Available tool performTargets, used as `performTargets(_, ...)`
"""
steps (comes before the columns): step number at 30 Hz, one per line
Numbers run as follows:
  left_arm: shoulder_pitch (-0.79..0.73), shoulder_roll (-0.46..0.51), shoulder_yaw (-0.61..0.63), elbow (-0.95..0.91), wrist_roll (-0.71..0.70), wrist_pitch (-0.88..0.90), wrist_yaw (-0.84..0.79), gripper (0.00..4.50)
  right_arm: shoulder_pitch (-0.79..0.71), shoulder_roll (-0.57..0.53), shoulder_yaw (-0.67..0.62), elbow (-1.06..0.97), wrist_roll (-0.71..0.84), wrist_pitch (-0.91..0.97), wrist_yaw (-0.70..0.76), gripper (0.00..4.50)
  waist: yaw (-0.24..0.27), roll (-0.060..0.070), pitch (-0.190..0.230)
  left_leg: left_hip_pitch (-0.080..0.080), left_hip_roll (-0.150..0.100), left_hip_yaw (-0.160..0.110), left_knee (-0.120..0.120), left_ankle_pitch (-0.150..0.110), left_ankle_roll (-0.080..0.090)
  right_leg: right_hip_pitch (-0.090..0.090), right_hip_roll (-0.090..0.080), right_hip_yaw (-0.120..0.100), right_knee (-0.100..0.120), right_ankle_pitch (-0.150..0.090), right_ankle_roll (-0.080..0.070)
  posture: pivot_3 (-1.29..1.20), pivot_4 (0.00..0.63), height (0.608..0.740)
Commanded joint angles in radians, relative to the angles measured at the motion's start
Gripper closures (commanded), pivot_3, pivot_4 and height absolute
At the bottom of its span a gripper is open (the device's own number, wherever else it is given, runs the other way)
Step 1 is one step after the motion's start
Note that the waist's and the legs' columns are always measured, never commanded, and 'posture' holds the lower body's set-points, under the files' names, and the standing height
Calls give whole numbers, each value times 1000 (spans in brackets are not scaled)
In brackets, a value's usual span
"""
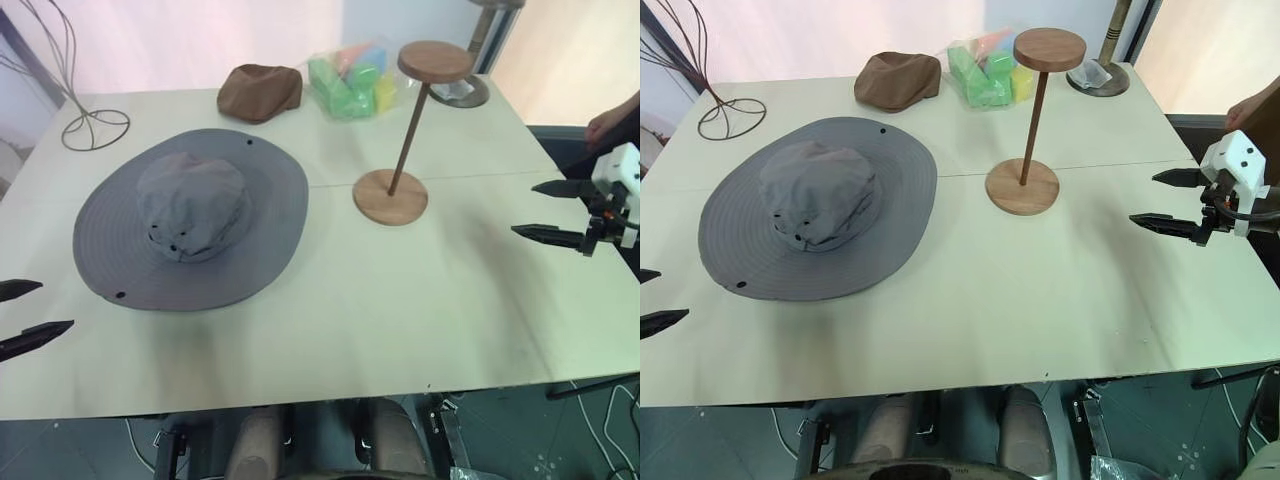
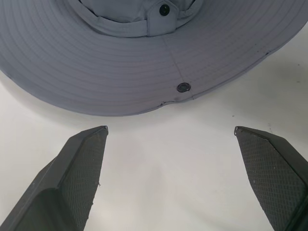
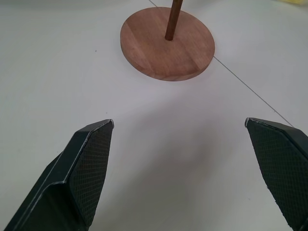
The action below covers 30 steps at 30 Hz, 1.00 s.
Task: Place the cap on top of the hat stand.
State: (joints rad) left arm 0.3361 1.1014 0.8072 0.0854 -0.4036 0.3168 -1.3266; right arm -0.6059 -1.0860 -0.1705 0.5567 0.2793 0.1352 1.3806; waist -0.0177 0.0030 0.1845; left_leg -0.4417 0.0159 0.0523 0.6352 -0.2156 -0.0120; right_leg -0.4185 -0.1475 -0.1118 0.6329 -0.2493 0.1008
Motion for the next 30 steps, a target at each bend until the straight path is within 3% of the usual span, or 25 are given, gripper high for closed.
performTargets(1,-1,14,37,-20,8,-20,-2,75,-29,-5,-22,2,7,-17,-9,0,1,0,0,0,0,0,0,0,0,0,0,0,0,0,0,0,150,740)
performTargets(10,-61,25,3,-16,31,-1,65,75,-34,-5,-20,-6,13,3,-19,0,0,0,0,0,0,0,1,0,0,1,0,0,1,0,0,0,150,740)
performTargets(15,-164,53,-68,-58,-8,5,37,75,-62,-17,-8,-80,60,106,57,0,3,0,0,0,0,0,3,0,0,2,0,0,2,0,0,0,150,740)
performTargets(21,-262,66,-190,-147,18,-126,6,75,-60,-43,-11,-322,180,331,131,0,3,0,0,0,1,-1,4,0,0,2,1,0,2,0,0,0,150,740)
performTargets(26,-230,106,-244,-179,82,-335,-118,75,-26,-59,-39,-491,263,455,123,0,2,0,0,0,1,-1,4,0,0,2,2,0,2,0,0,0,150,740)
performTargets(30,-246,94,-300,-164,173,-546,-95,75,19,-88,-59,-577,304,509,123,0,7,0,0,0,1,-1,4,0,0,1,2,0,2,1,-1,0,150,740)
